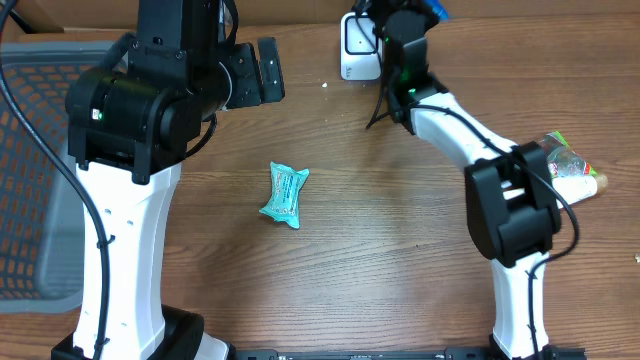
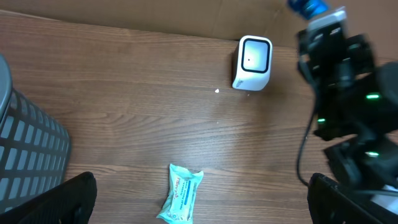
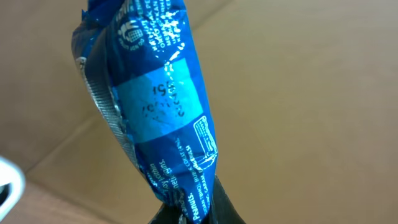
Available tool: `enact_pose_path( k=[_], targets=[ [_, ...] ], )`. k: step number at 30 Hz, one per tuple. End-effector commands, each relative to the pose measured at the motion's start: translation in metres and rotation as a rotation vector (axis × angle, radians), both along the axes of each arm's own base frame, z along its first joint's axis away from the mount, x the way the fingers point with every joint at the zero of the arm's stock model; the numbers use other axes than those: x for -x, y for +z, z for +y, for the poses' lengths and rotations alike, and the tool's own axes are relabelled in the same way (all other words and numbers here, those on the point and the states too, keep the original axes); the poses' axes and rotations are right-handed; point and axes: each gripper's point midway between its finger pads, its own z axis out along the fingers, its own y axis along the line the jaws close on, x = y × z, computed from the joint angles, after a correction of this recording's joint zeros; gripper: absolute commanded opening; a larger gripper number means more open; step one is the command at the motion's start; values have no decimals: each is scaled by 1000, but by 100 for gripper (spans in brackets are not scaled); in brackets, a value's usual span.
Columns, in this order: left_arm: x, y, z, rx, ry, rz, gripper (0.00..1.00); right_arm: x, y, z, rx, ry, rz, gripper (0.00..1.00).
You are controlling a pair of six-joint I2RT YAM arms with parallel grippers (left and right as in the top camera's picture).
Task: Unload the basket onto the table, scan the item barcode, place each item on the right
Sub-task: 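Hold the blue packet's barcode against the scanner face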
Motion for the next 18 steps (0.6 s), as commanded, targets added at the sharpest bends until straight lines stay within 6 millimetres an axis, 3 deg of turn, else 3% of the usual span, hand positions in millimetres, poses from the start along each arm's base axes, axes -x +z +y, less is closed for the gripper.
enact_pose_path(
  k=[1,9,18],
  targets=[
    [3,10,4,-12,-2,-35,100,-2,-16,8,29,-3,7,4],
    [3,10,4,-12,-2,-35,100,-10,-66,14,37,7,44,4],
    [3,10,4,-12,-2,-35,100,-11,-81,23,-30,21,26,4]
  ],
)
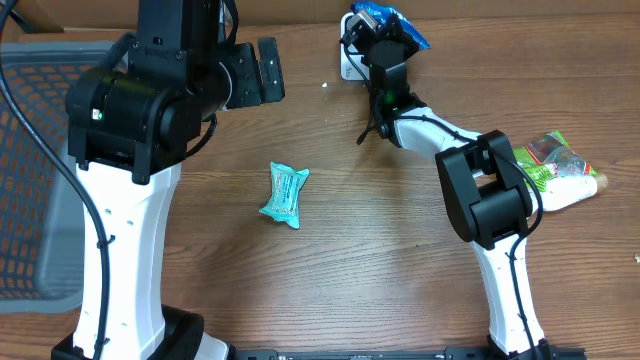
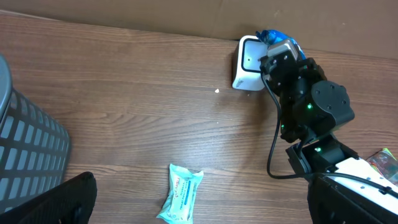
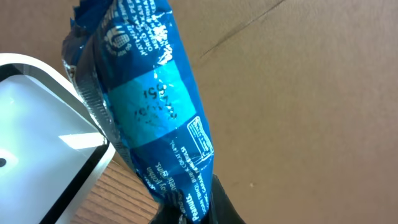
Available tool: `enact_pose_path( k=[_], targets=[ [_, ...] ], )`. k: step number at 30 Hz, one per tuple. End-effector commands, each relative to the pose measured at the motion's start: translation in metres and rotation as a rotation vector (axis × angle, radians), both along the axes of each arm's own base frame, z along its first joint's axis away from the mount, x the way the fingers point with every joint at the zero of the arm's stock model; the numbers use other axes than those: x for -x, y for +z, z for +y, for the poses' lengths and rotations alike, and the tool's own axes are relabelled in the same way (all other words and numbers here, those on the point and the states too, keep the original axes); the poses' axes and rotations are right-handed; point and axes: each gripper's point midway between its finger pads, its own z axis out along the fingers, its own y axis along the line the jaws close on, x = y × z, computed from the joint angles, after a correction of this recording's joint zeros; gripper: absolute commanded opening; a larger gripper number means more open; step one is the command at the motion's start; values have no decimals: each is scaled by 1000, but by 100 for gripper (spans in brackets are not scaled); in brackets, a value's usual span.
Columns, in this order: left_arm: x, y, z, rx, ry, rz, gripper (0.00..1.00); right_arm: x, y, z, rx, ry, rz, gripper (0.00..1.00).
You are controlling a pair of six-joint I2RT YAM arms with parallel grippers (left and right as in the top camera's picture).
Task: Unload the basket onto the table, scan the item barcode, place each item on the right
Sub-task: 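Hold the blue packet's barcode against the scanner face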
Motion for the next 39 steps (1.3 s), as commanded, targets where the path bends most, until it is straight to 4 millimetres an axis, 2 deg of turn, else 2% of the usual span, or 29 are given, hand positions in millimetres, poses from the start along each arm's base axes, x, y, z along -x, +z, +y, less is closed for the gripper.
enact_pose_path(
  k=[1,5,10,17,35,39],
  targets=[
    [3,10,4,-12,-2,-34,100,0,2,10,-65,10,-28,4],
    [3,10,4,-12,-2,-34,100,2,-5,16,-106,17,-19,4],
    [3,10,4,-12,-2,-34,100,2,-6,16,-118,16,-17,4],
    [3,10,4,-12,-2,-34,100,3,-18,15,-95,13,34,4],
    [3,10,4,-12,-2,-34,100,3,-18,16,-88,15,34,4],
    [3,10,4,-12,-2,-34,100,8,-3,10,-89,-69,-27,4]
  ],
)
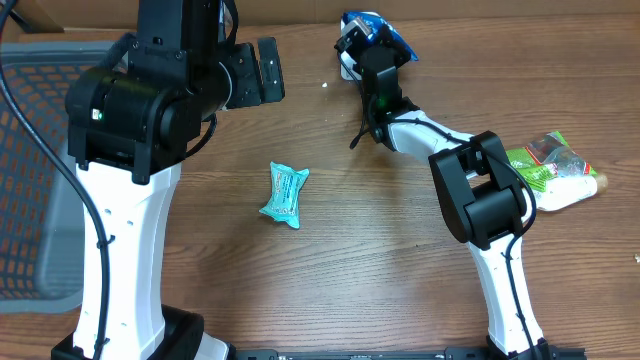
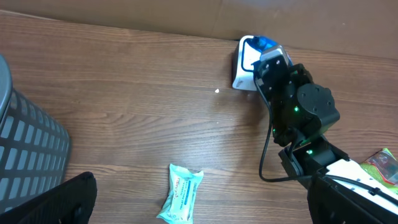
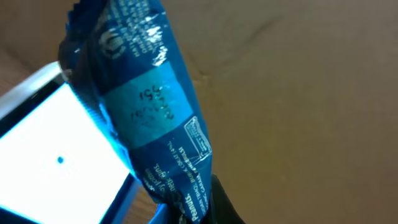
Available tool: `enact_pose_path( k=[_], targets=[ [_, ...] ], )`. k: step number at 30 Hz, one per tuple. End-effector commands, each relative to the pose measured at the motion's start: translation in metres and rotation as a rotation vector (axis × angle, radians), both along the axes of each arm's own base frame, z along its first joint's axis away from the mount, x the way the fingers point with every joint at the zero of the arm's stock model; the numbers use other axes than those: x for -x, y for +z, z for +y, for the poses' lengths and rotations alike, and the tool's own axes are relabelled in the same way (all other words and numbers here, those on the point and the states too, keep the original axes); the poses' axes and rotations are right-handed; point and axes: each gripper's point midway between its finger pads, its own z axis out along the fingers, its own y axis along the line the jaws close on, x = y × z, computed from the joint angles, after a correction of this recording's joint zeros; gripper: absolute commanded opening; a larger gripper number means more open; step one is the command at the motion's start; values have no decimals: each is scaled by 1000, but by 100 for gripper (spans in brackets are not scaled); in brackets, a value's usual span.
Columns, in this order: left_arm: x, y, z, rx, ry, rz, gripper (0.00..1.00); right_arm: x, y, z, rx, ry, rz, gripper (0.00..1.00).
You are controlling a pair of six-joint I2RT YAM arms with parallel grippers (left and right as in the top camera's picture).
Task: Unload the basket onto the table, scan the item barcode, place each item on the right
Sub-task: 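Hold the blue packet's barcode against the scanner face, then carry the blue packet right and drop it on the pile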
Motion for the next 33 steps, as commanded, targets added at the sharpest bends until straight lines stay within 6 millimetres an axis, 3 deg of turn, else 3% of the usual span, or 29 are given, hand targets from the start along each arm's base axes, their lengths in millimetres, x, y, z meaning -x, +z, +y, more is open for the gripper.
enact_pose_path(
  k=[1,8,12,17,23,27,33],
  targets=[
    [3,10,4,-12,-2,-34,100,5,19,-3,16,-82,-55,4],
    [3,10,4,-12,-2,-34,100,32,62,24,77,-94,-24,4],
    [3,10,4,-12,-2,-34,100,64,80,49,54,-36,94,4],
    [3,10,4,-12,-2,-34,100,128,87,74,-144,143,385,4],
    [3,10,4,-12,-1,-34,100,219,63,84,-576,283,907,4],
    [3,10,4,-12,-2,-34,100,247,43,48,-724,229,1163,4],
    [3,10,4,-12,-2,-34,100,223,32,-55,-1050,-192,1149,4]
  ],
)
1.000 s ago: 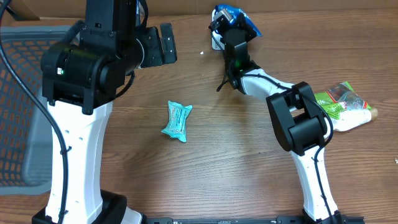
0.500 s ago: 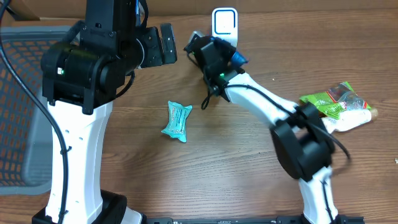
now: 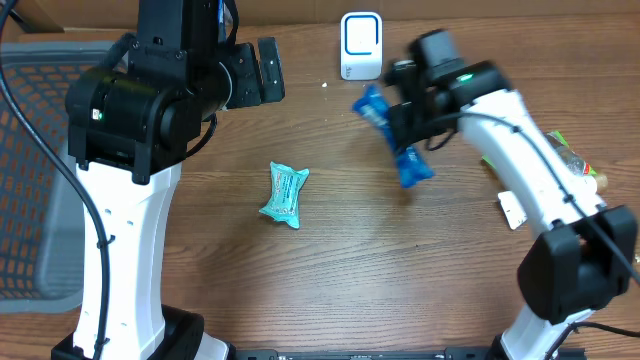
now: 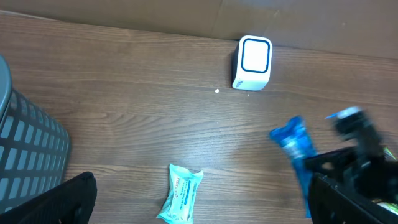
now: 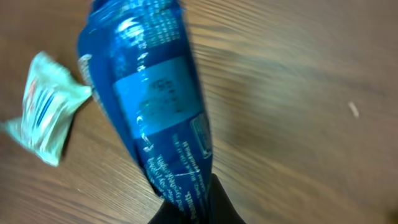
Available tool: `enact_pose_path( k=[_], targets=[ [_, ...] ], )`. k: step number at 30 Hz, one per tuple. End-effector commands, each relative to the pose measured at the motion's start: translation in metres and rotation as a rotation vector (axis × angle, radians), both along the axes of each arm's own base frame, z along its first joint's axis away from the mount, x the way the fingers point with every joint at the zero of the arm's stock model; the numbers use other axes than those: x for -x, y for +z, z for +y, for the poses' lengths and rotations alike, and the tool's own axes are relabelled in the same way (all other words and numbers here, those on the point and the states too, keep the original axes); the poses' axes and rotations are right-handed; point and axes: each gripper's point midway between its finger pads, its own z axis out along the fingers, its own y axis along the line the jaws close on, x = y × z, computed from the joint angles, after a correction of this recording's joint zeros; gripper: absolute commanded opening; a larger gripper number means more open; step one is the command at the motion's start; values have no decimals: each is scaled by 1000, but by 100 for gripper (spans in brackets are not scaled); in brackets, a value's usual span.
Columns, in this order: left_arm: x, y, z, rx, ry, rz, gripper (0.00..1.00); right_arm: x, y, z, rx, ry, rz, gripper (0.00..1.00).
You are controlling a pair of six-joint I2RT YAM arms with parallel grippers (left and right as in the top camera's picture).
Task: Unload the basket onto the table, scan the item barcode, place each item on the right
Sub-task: 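Carry the blue packet right and drop it on the pile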
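Note:
My right gripper [image 5: 193, 208] is shut on the lower end of a blue snack packet [image 3: 392, 137], which hangs above the middle of the table, a little right of centre. The packet [image 5: 149, 118] fills the right wrist view, its printed side facing the camera. The white barcode scanner [image 3: 360, 45] stands uncovered at the back edge, well apart from the packet. A teal packet [image 3: 285, 193] lies on the wood left of centre. My left gripper [image 4: 201, 205] is open, high above the table with nothing between its fingers.
A grey mesh basket [image 3: 30, 170] stands off the table's left side. A green packet and a bottle [image 3: 560, 160] lie at the right edge, with a small white card [image 3: 512, 210] nearer. A cardboard wall [image 4: 124, 12] runs along the back.
My right gripper has moved away from the scanner, forward and right, and now holds the blue packet over the table's middle. The scanner is uncovered. The left arm has not moved.
The blue packet was held up at the back beside the scanner. Then it was at the scanner's face, and later right against its window. Now it is held away from the scanner over the middle of the table. The teal packet stayed put.

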Motion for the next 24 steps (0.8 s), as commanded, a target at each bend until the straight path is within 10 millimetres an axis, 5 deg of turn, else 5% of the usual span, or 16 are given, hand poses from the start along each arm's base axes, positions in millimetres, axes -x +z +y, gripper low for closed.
enact_pose_path(
  k=[1,6,12,17,24],
  targets=[
    [3,10,4,-12,-1,-34,100,-17,8,-45,-147,-329,79,4],
    [3,10,4,-12,-2,-34,100,-33,-7,-134,-220,-739,130,4],
    [3,10,4,-12,-2,-34,99,-8,-56,-206,-255,-1195,270,4],
    [3,10,4,-12,-2,-34,100,12,-89,-235,-261,-1412,318,4],
    [3,10,4,-12,-2,-34,100,5,-81,-245,-307,-1416,297,24]
  ],
)
